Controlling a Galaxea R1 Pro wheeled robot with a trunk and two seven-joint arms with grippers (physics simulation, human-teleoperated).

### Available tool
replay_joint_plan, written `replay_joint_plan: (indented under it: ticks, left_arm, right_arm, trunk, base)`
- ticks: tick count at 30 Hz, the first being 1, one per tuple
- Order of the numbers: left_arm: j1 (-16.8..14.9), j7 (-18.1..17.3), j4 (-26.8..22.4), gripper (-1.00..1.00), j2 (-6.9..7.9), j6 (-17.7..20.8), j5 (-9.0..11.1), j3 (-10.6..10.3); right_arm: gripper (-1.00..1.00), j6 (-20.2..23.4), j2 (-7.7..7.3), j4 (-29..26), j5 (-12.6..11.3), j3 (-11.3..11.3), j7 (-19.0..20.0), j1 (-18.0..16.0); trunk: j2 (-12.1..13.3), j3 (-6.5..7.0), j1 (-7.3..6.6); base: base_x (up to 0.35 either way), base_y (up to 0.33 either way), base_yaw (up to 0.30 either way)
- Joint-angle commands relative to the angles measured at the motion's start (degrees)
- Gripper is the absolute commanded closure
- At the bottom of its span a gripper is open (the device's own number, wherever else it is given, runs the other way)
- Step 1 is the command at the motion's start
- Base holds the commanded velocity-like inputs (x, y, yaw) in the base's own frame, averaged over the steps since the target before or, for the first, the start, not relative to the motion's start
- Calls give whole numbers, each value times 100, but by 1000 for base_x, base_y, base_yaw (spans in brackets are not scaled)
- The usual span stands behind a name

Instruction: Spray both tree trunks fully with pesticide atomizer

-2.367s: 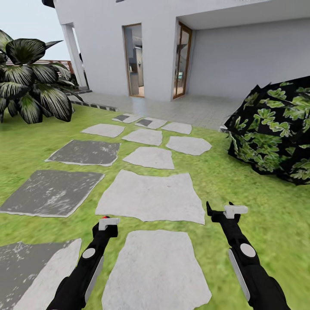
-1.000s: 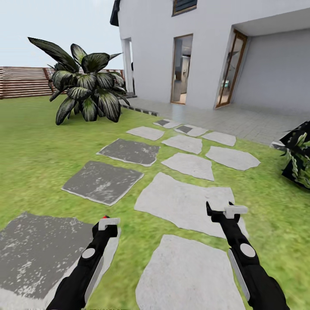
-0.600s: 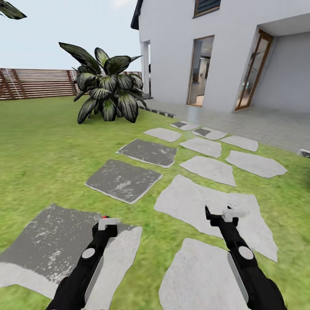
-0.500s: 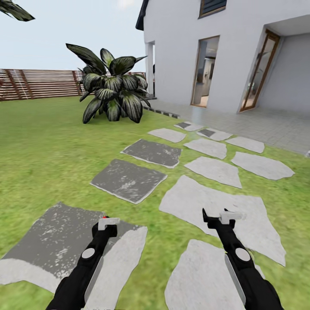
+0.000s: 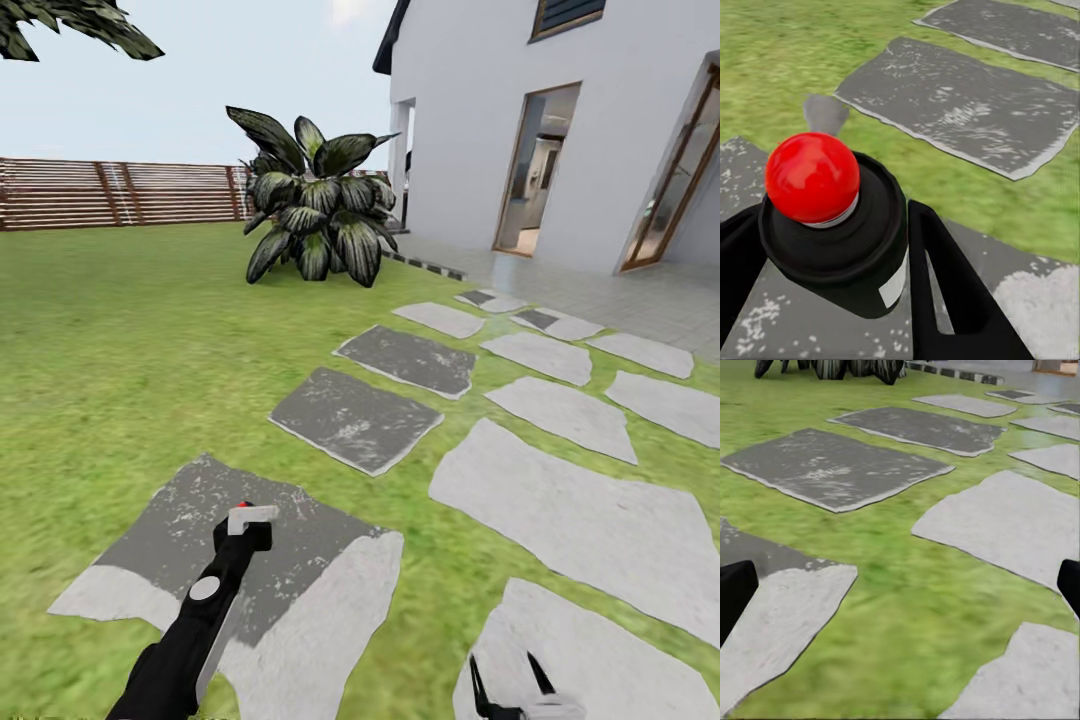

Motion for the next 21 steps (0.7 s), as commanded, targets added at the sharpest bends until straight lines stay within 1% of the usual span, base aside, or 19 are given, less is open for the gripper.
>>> replay_joint_plan:
  ticks: [1, 4, 9, 12, 21]
  left_arm:
    - [0, -1, 1, 100, 1, -1, -2, 0]
    - [0, 1, 5, 100, 3, -1, -2, 2]
    - [0, 7, 6, 100, -1, -8, -2, 2]
    - [0, 8, 8, 100, -1, -9, -2, 2]
    - [0, 8, 15, 100, -5, -18, 6, -5]
  right_arm:
    - [-100, -27, -6, 394, -12, -6, 1, 2]
    - [-100, -27, -11, 754, -23, -11, 2, 6]
    - [-100, -27, -12, 1143, -24, -16, 3, 8]
    - [-100, -27, -13, 1302, -23, -14, 3, 8]
    - [-100, -27, 0, 1470, -12, 5, 11, 8]
  trunk:
    - [-1, 4, -1]
    - [-1, 7, -1]
    - [-1, 8, -1]
    - [-1, 8, -1]
    - [-1, 8, -1]
  base:
    - [103, 304, 122]
    - [128, 303, 53]
    - [157, 298, 11]
    - [168, 295, 2]
    - [170, 293, 0]
